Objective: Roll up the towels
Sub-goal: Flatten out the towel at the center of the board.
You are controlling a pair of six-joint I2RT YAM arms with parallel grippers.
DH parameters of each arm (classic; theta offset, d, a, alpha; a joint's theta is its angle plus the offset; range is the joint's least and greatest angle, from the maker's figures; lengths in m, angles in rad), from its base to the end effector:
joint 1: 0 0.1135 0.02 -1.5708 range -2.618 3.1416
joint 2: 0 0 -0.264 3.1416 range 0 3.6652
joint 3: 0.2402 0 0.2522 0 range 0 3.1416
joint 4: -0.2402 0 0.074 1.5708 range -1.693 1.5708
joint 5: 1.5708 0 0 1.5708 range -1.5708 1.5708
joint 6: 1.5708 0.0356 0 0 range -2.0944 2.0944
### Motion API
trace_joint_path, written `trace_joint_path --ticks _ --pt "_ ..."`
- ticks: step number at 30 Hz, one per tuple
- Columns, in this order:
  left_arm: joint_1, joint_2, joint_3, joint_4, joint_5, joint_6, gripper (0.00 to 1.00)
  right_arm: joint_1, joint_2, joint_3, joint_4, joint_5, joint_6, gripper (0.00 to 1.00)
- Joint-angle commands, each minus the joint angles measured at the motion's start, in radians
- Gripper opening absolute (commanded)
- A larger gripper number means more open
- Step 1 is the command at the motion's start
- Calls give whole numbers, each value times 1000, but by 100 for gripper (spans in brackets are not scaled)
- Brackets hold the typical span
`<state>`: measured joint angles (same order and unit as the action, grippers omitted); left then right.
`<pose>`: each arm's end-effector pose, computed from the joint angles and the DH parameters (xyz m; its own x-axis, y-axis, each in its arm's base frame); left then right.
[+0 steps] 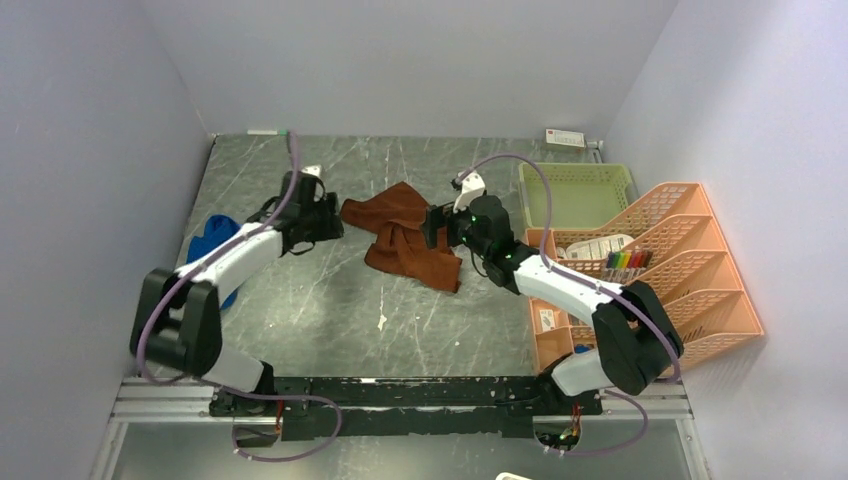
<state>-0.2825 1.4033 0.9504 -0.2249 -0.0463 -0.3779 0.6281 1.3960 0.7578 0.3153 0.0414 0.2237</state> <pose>0.2961 -0.0842 0.2519 -0.6497 -0.1952 -0.7347 0.0044 0.9655 -0.2604 0.2521 0.1812 0.2410 -0.3736 0.0027 -0.9276 -0.4845 0.8522 0.1976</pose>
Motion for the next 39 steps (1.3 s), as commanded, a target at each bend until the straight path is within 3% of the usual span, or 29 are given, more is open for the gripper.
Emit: trace_joint_path --ticks 1,3,5,11,16,26,28,30,32,35,39 --pt "-35 152 74 -31 23 -28 73 28 30 87 -33 4 -109 100" --pt "-35 257 157 -54 -9 -15 78 170 87 165 -116 236 -242 100" --pt "-35 346 233 -57 -20 -5 78 248 135 216 -172 322 -280 100" --pt "-35 478 363 -20 -12 3 78 311 145 153 -115 203 -251 90" --pt "-35 600 476 -56 20 16 72 337 287 203 -114 120 -242 77" --pt "-32 709 561 -51 -2 42 63 338 515 333 -19 -62 -167 66" --pt "-27 724 573 -57 -9 52 62 338 569 378 -22 -69 -152 54" --pt "-19 730 569 -48 -15 48 62 335 618 428 -37 -77 -136 33" --pt "-7 731 558 -33 -14 43 61 332 681 469 -50 -73 -117 22" --pt "11 726 541 -19 -4 38 60 319 716 487 -62 -33 -78 22" --pt "32 719 515 -5 6 39 59 303 716 467 -68 17 -51 33"
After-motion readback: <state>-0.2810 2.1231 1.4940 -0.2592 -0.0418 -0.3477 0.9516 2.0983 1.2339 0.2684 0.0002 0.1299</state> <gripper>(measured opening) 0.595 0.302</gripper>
